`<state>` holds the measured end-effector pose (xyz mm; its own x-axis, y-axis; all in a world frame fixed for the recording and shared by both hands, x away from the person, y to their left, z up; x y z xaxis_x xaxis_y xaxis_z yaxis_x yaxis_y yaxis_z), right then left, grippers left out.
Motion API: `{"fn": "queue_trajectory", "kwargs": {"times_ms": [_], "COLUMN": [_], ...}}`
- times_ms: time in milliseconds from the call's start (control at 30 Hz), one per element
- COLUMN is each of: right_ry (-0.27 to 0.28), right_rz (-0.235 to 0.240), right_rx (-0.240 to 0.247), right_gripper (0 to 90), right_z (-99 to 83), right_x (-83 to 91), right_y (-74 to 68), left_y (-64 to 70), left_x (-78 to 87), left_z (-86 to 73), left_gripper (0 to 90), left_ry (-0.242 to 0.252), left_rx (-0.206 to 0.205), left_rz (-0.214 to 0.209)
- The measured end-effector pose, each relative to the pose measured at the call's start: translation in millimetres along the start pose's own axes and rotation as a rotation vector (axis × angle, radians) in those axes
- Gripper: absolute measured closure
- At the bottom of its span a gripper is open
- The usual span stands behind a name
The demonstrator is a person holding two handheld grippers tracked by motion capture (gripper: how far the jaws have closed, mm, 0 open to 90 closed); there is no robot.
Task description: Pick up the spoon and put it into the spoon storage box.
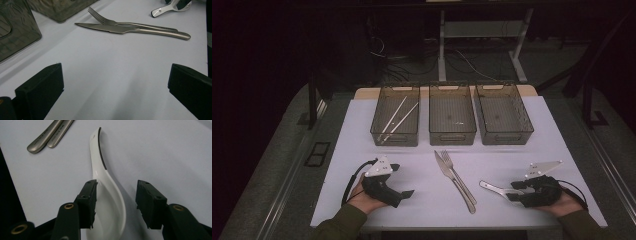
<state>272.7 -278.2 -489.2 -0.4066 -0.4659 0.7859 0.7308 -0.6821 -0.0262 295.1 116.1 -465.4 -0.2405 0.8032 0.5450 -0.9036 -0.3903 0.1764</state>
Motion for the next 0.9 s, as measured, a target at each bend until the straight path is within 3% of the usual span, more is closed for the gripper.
{"fn": "queue_trajectory", "kwargs": {"times_ms": [167, 233, 333, 600, 633, 667, 900], "right_ry": [-0.004, -0.007, -0.015, -0.019, -0.018, 0.009, 0.001], "right_rz": [0.032, 0.003, -0.015, -0.009, -0.004, 0.009, 0.024], "right_rx": [0.051, 0.098, 0.13, 0.145, 0.145, 0.136, 0.127], "right_gripper": [59.5, 60.5, 61.9, 66.5, 70.2, 79.5, 79.9], "right_z": [-0.8, -2.4, -1.9, -1.3, -1.0, 1.1, 0.9], "right_x": [1.1, 0.9, 0.8, 1.6, 2.1, 5.3, 6.7], "right_y": [-7.7, -11.7, -13.4, -15.4, -15.5, -14.7, -14.3], "left_y": [0.0, -0.2, 0.1, 0.1, -0.1, -0.2, -2.9], "left_x": [0.1, 0.0, -0.3, -0.8, -0.4, -0.4, 0.3], "left_z": [-0.2, -0.2, -0.2, 0.1, 0.0, 0.0, 1.6], "left_gripper": [0.0, 0.0, 0.0, 0.0, 0.0, 0.0, 0.0], "left_ry": [-0.002, -0.004, -0.004, 0.001, -0.002, -0.002, 0.018], "left_rx": [-0.003, -0.005, -0.005, -0.001, -0.005, -0.005, -0.007], "left_rz": [0.0, 0.0, 0.001, 0.003, 0.002, 0.001, -0.006]}}
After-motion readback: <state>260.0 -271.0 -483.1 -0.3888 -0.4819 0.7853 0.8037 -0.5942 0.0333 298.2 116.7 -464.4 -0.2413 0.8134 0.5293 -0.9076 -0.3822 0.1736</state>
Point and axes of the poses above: each handheld gripper's, and its own axes: x roughly backward along the jaws, z roughly out of its top, y roughly to its right, the point moved 6 cm from there along -x, roughly forward along the jaws, and after that the axes turned 8 degrees about -z, right-handed, at the moved point
